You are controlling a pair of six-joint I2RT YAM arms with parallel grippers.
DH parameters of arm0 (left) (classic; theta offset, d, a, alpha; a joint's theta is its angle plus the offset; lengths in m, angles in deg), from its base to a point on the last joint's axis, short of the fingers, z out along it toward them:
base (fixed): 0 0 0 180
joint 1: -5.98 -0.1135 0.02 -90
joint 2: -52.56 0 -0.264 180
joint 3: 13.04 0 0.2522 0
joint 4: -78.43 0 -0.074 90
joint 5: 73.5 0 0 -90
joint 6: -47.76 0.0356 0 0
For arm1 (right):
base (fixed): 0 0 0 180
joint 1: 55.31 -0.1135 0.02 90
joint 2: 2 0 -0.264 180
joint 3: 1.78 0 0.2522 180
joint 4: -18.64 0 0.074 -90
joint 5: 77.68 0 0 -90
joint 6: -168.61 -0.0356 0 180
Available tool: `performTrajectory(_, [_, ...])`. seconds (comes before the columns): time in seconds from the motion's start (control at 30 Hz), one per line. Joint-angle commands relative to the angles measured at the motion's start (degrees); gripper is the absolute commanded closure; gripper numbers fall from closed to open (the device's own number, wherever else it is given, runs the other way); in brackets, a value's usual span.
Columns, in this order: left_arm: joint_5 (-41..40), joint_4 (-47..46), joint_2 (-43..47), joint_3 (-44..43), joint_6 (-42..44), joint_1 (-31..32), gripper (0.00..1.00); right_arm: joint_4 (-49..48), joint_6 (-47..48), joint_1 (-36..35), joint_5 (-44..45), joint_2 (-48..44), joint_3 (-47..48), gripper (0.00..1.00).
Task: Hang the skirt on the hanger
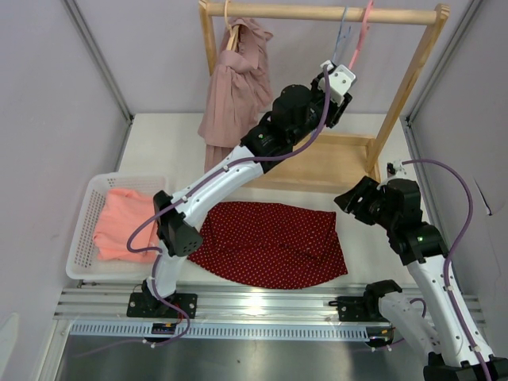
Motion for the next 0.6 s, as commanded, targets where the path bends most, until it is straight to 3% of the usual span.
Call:
performTrajectory(0.0, [-1.25,-1.75,-0.22,-3.25,1.66,-0.43,0.55,-0.28,1.27,0.51,-1.13,-0.69,-0.02,0.4])
performTrajectory(0.43, [-5.56,-4.65,0.84,-3.52,2.19,-0.26,0.99,-0.45,1.54,0.95,-1.75,-0.43,-0.02,0.41])
performTrajectory(0.57, [-7.5,-6.59,0.92,-4.13,2.45,-0.08,1.0,-0.36,1.89,1.22,-1.92,-0.52,0.07,0.41])
